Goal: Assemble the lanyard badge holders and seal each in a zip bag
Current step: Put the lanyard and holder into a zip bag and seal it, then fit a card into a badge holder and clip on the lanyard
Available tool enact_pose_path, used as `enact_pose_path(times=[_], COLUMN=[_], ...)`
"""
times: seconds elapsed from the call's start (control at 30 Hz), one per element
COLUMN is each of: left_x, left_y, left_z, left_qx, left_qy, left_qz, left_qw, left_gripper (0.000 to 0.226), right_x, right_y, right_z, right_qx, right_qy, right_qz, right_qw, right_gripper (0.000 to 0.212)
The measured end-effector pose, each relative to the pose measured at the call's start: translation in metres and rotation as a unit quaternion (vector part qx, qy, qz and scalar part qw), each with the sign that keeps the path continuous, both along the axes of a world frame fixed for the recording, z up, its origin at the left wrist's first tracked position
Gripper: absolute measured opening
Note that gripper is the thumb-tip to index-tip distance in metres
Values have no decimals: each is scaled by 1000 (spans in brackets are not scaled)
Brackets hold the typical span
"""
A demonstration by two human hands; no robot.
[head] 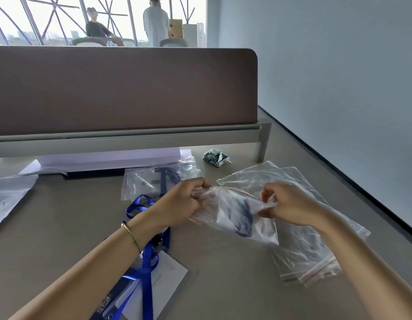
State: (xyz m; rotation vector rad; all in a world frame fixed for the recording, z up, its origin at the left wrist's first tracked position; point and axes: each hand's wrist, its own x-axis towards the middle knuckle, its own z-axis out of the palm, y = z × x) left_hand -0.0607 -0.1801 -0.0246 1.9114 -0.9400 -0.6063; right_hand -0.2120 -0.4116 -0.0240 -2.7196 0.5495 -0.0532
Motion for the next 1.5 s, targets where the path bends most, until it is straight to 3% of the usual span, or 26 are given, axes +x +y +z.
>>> enact_pose_path(times=[0.07, 0.17, 0.3, 0.4, 0.47, 0.53, 0.63, 0.8, 0.97, 1.3, 1.5], left_x=[-1, 4, 20, 31, 37, 43, 55, 78, 103, 135, 123], left_y=[5, 17, 31, 41, 51, 64, 81, 95, 95, 88, 100], left_z=[1, 1, -6, -10, -9, -6, -1, 8, 5, -21, -21], left_qx=[-31, -84, -135, -140, -116, -98, -103, -68, -22, 69, 140], left_qy=[45, 128, 224, 172, 65, -26, -92, -151, -209, -241, -336], left_qz=[18, 38, 91, 145, 195, 247, 281, 275, 253, 203, 188], left_qw=[998, 987, 961, 964, 972, 964, 950, 947, 944, 947, 912], left_gripper=[33, 33, 34, 40, 46, 48, 37, 27, 40, 41, 35], right_x=[1, 2, 6, 13, 28, 49, 87, 139, 166, 190, 180], right_y=[1, 11, 29, 45, 56, 69, 84, 96, 111, 100, 105], right_z=[3, 8, 9, 4, 0, -2, -1, -7, -3, -18, -15], right_qx=[60, 254, 449, 488, 461, 431, 366, 238, 146, 86, 32], right_qy=[-34, -87, -106, -103, -141, -202, -272, -287, -270, -194, -206], right_qz=[5, -3, -17, 0, -14, -48, -81, -60, -51, -35, -37], right_qw=[998, 963, 887, 867, 876, 878, 886, 926, 951, 977, 977], right_gripper=[25, 18, 50, 73, 73, 56, 39, 29, 37, 43, 45])
